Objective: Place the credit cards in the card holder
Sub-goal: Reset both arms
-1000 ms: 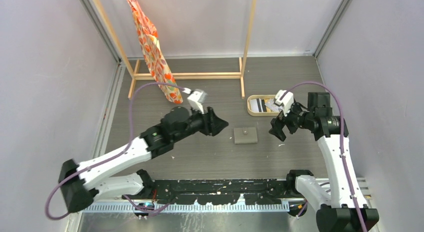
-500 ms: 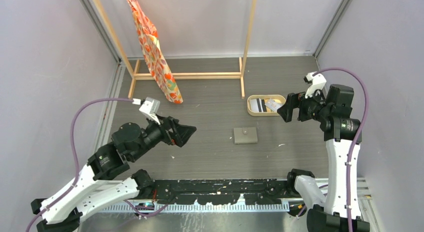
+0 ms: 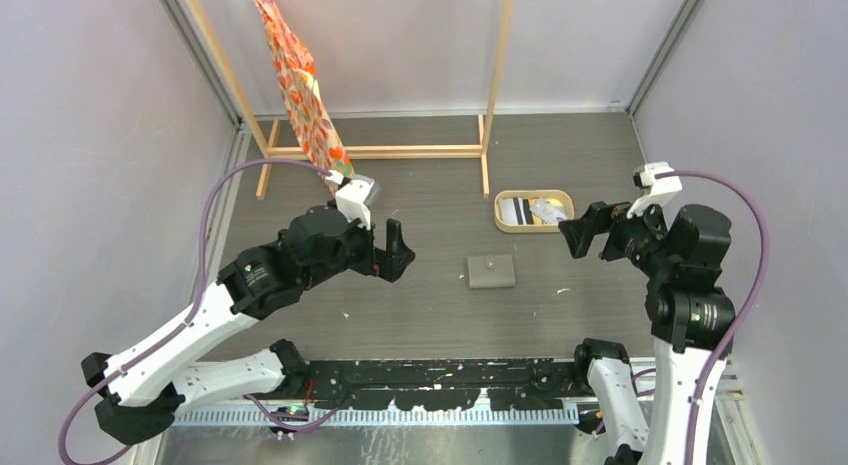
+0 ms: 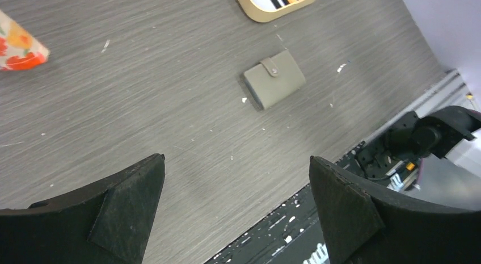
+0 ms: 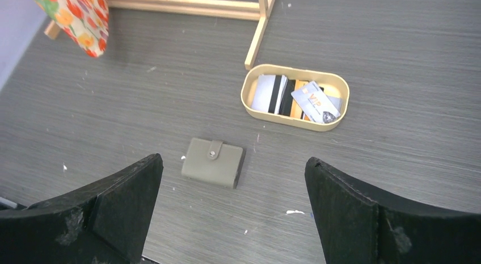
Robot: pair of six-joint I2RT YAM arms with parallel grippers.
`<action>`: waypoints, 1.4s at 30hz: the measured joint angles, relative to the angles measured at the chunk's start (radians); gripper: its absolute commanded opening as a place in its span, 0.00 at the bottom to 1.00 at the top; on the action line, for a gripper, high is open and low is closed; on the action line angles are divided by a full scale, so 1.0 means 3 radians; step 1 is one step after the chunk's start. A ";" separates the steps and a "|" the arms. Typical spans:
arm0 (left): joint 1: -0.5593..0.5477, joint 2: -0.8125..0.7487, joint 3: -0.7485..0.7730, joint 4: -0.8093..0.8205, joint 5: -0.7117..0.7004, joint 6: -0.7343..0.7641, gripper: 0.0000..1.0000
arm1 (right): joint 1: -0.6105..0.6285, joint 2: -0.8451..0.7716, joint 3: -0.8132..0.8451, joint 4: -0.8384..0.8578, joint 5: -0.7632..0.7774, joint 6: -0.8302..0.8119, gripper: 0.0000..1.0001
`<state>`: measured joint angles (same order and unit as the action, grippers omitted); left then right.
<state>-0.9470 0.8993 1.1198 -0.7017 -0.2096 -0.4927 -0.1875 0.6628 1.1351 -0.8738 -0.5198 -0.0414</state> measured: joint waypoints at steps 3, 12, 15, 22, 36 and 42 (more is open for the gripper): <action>0.0001 -0.0024 -0.0066 0.0158 0.0155 0.0025 1.00 | 0.0000 -0.0146 0.0000 0.0036 0.0037 0.0170 1.00; 0.0051 -0.0160 -0.0329 0.0642 0.0589 -0.0023 1.00 | 0.0000 -0.0144 -0.0191 0.0262 0.0221 0.0590 1.00; 0.0095 -0.0281 -0.0394 0.0710 0.0664 -0.0053 1.00 | 0.0000 -0.0135 -0.0249 0.0296 0.0284 0.0664 1.00; 0.0187 -0.0645 -0.0437 0.0729 0.0690 -0.0090 1.00 | 0.0000 -0.0150 -0.0251 0.0347 0.0322 0.0801 1.00; 0.0195 -0.1082 -0.0704 0.0702 0.0533 -0.0104 1.00 | 0.0000 -0.0086 -0.0216 0.0341 0.0322 0.0888 1.00; 0.0195 -0.1118 -0.0763 0.0688 0.0498 -0.0108 1.00 | 0.0000 -0.0086 -0.0216 0.0341 0.0322 0.0898 1.00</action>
<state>-0.8886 0.5640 0.8909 -0.4953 -0.0601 -0.5251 -0.1875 0.6369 1.0702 -0.7715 -0.4232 0.2279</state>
